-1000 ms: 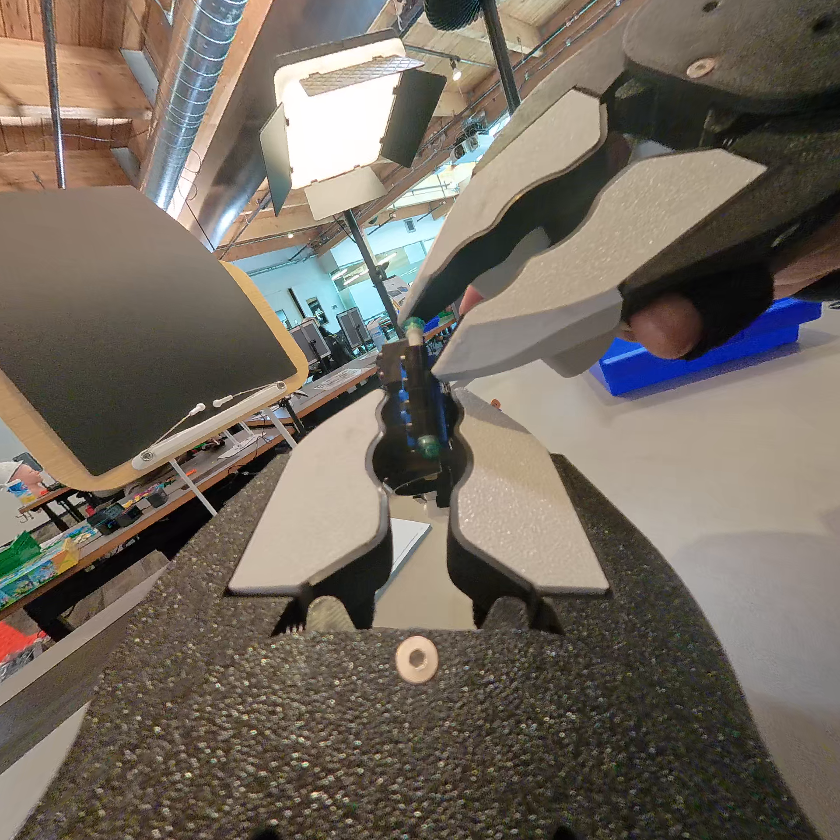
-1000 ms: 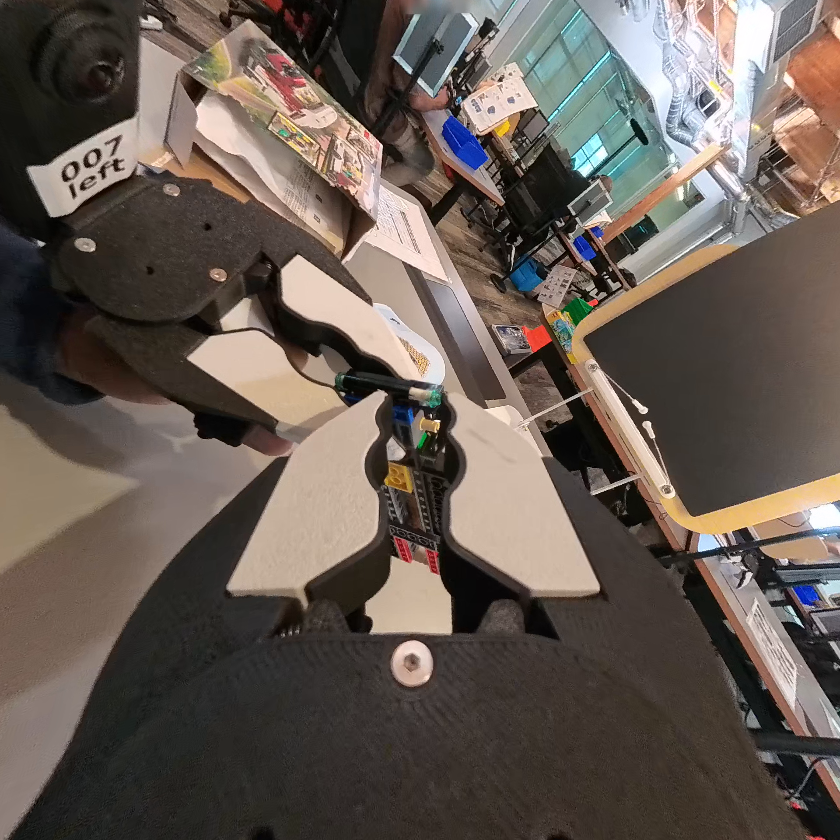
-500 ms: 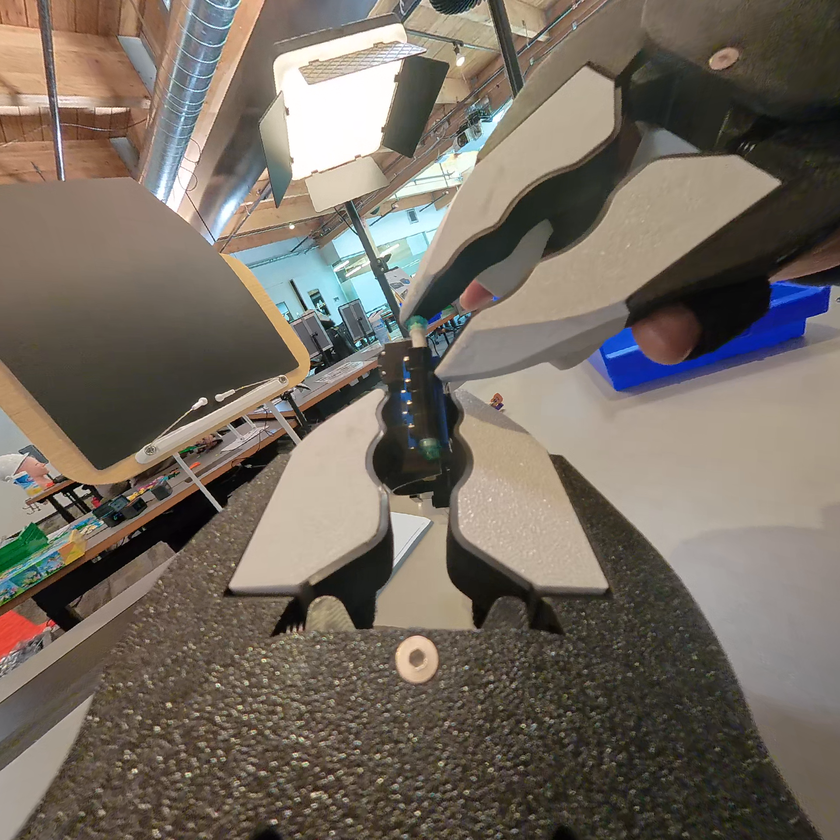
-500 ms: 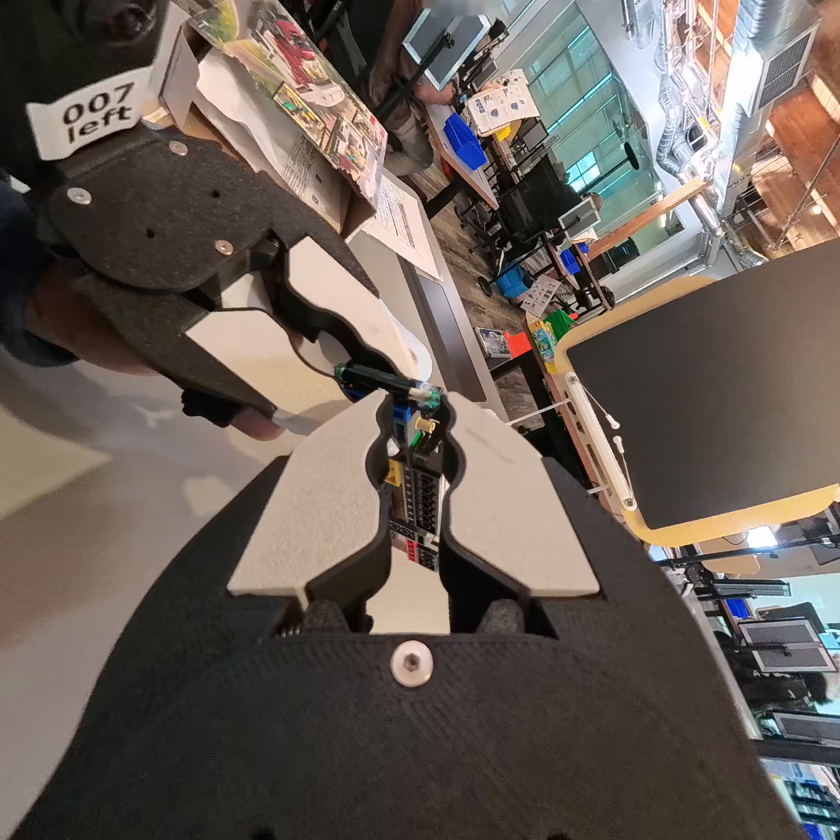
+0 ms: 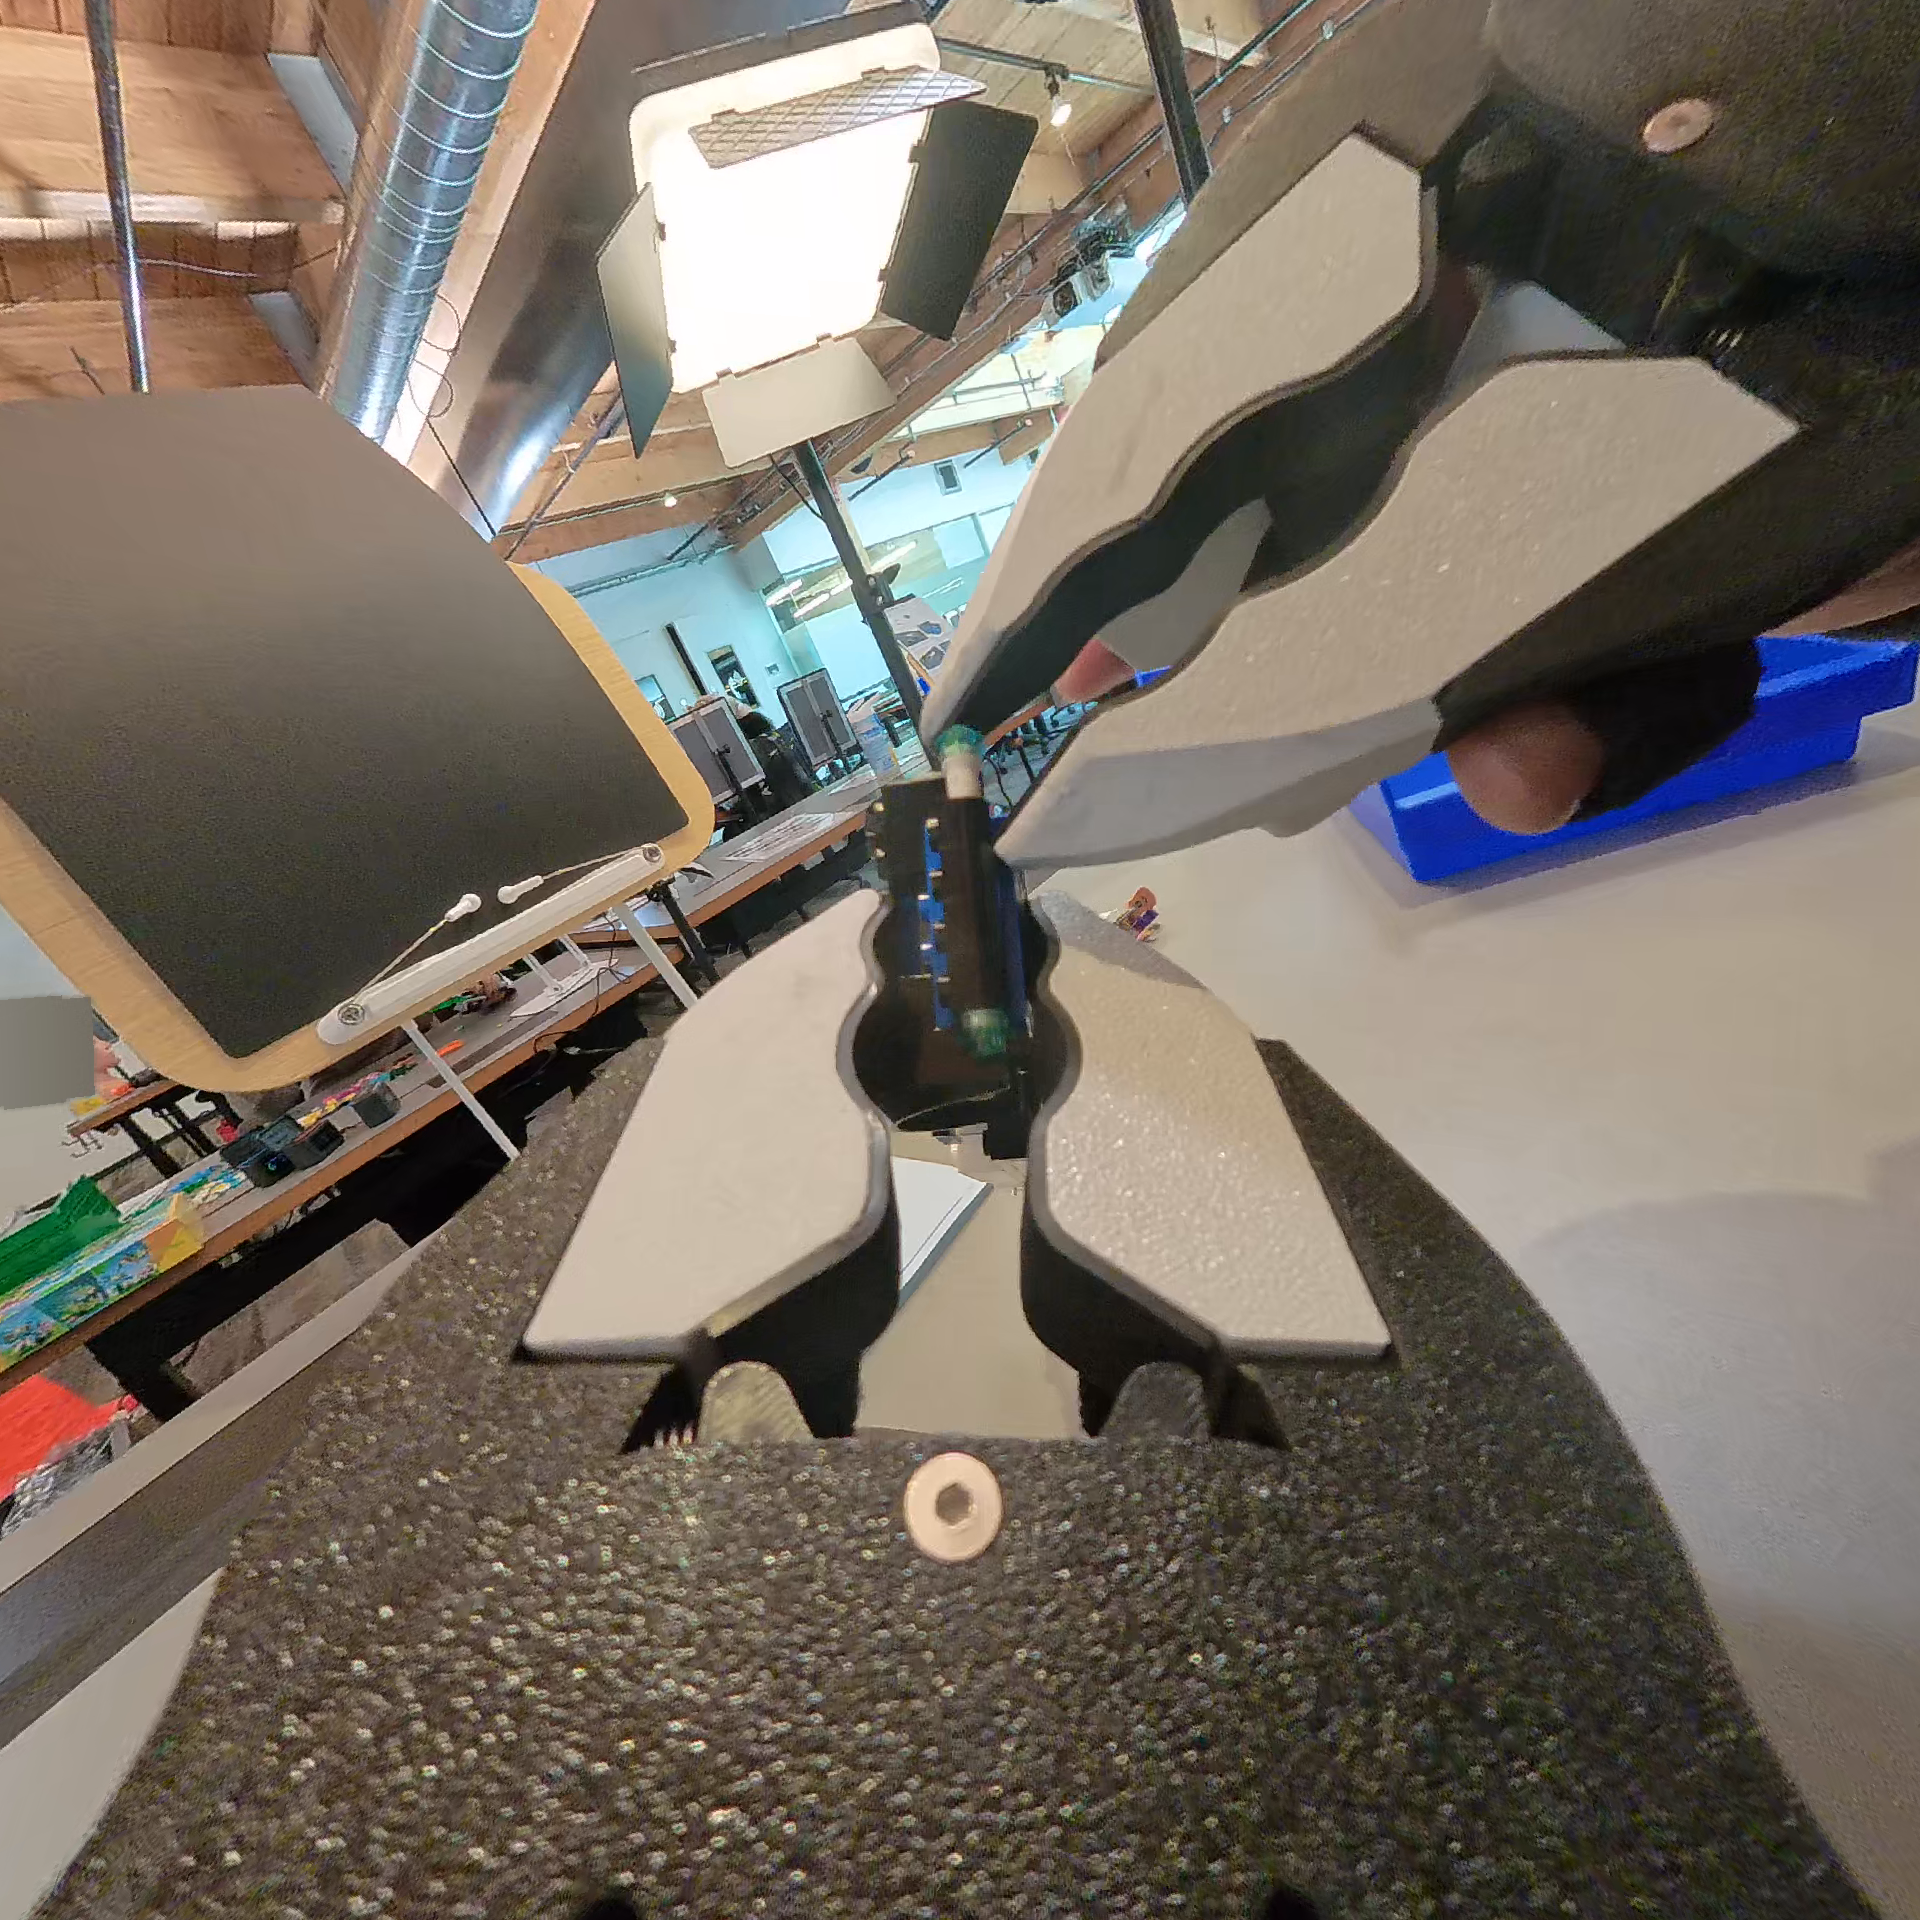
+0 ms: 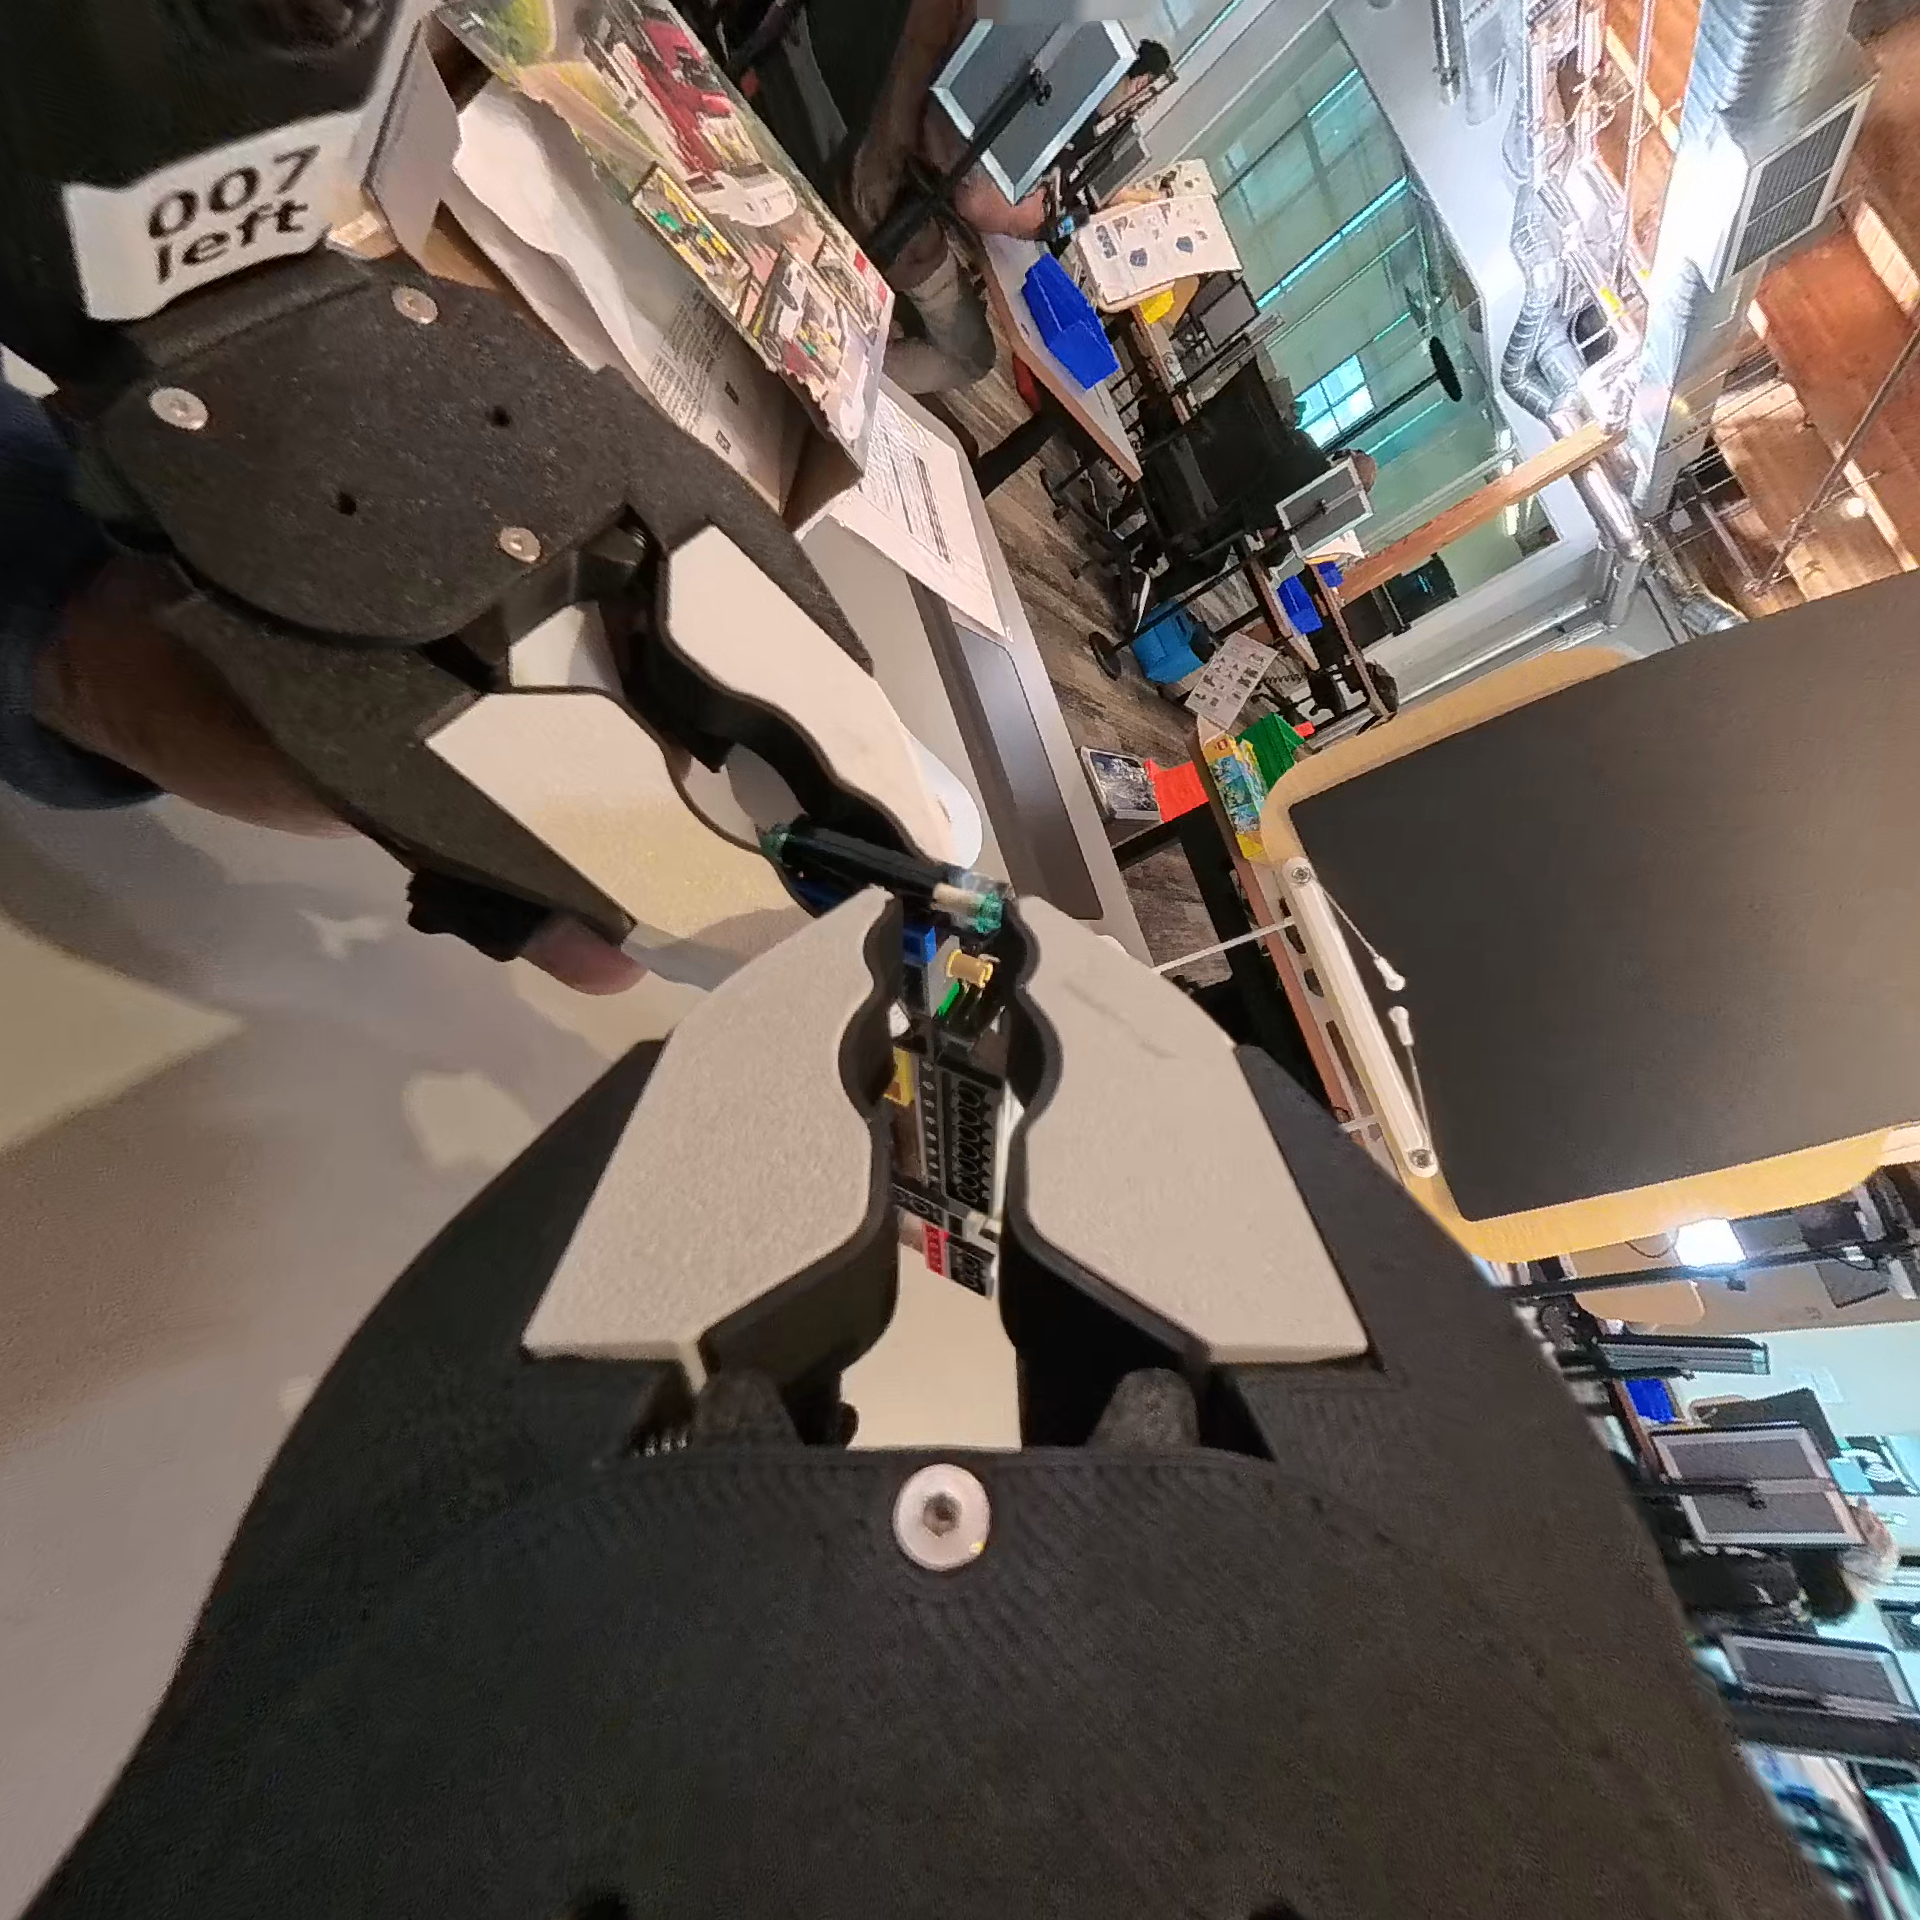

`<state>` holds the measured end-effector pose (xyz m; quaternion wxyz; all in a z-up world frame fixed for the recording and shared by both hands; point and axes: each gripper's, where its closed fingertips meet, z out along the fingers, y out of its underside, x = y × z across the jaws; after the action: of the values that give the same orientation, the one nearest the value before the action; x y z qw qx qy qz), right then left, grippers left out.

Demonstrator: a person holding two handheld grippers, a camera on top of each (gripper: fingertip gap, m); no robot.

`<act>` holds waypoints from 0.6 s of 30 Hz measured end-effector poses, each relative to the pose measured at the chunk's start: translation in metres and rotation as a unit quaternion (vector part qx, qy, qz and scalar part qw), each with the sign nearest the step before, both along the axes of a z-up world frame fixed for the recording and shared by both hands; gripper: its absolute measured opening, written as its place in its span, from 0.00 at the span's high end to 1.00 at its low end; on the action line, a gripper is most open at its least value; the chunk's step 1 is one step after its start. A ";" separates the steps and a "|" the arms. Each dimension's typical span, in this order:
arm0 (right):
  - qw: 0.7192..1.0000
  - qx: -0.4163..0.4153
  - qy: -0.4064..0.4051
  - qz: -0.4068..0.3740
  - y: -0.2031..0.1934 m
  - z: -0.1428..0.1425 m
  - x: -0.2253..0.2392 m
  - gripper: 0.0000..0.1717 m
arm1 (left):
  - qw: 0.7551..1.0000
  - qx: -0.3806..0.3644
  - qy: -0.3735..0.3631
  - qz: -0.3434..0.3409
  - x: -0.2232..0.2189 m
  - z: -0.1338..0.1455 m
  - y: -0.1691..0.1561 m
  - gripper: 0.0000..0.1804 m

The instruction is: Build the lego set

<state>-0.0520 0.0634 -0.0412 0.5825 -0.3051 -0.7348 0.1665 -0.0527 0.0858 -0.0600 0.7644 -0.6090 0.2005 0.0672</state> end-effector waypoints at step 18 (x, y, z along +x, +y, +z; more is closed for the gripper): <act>0.999 0.037 -0.022 0.021 0.000 -0.003 0.002 0.92 | 1.000 -0.009 0.007 -0.005 0.001 -0.004 0.001 0.88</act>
<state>-0.0503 0.0639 -0.0441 0.5734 -0.2720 -0.7592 0.1447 -0.0514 0.0873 -0.0639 0.7576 -0.6147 0.2095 0.0657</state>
